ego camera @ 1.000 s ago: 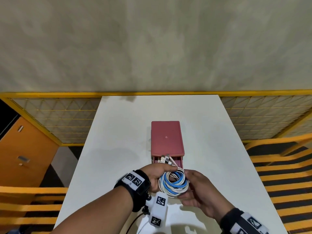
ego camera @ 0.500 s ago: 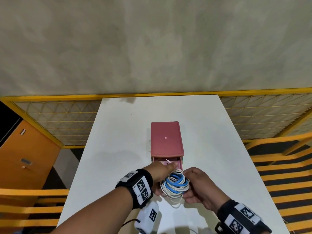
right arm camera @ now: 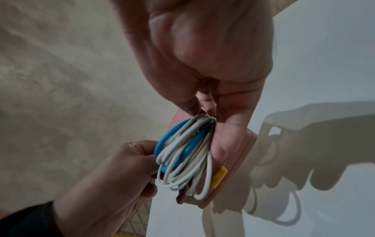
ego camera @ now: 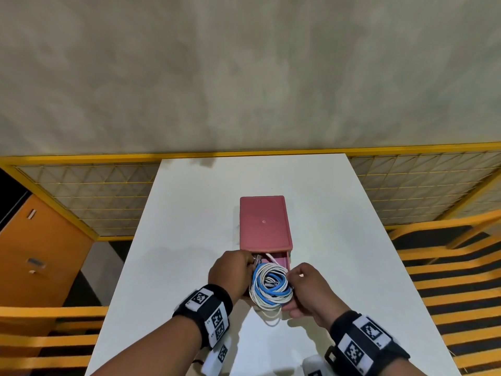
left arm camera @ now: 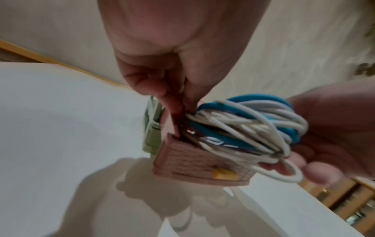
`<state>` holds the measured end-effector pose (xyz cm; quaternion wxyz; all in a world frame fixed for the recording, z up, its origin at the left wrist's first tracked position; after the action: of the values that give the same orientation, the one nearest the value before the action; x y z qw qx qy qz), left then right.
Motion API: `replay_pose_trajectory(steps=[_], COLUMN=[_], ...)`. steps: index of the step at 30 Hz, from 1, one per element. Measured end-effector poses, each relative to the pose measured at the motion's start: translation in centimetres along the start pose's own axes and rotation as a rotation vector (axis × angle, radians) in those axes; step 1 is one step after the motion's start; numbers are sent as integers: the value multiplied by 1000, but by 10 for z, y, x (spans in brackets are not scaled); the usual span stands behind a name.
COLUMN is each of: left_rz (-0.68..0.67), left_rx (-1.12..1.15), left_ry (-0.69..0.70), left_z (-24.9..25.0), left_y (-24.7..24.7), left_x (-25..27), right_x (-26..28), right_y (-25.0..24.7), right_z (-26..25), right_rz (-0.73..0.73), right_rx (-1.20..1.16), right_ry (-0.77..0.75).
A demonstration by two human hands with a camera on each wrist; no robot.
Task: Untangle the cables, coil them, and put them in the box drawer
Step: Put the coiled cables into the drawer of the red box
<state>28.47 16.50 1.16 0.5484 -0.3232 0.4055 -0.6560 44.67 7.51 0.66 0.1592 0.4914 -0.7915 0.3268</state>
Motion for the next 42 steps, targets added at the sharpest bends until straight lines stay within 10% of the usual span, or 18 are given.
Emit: replay_pose_trajectory(steps=[12, 25, 33, 42], left_rz=[-12, -249, -43, -198], left_rx=[578, 549, 618, 748], left_ry=[-222, -114, -235, -621], left_z=[-37, -18, -17, -30], left_y=[28, 27, 26, 35], left_x=[28, 33, 24, 33], right_x=[-11, -13, -35, -35], right_y=[5, 5, 7, 0], right_z=[-15, -1, -20, 23], right_rz=[116, 143, 283, 22], right_rx=[236, 209, 383, 39], right_ry=[-263, -262, -447, 84])
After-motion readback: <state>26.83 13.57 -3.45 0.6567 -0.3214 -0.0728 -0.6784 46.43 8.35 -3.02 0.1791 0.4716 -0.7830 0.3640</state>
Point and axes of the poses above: each hand's wrist, its own x-axis away from the middle knuckle, its own y-axis out of the palm, z = x × y, the point moved 5 cm from there along -x, towards the middle knuckle, and after that the axes turned 15 degrees about z, right-handed, at the moved point
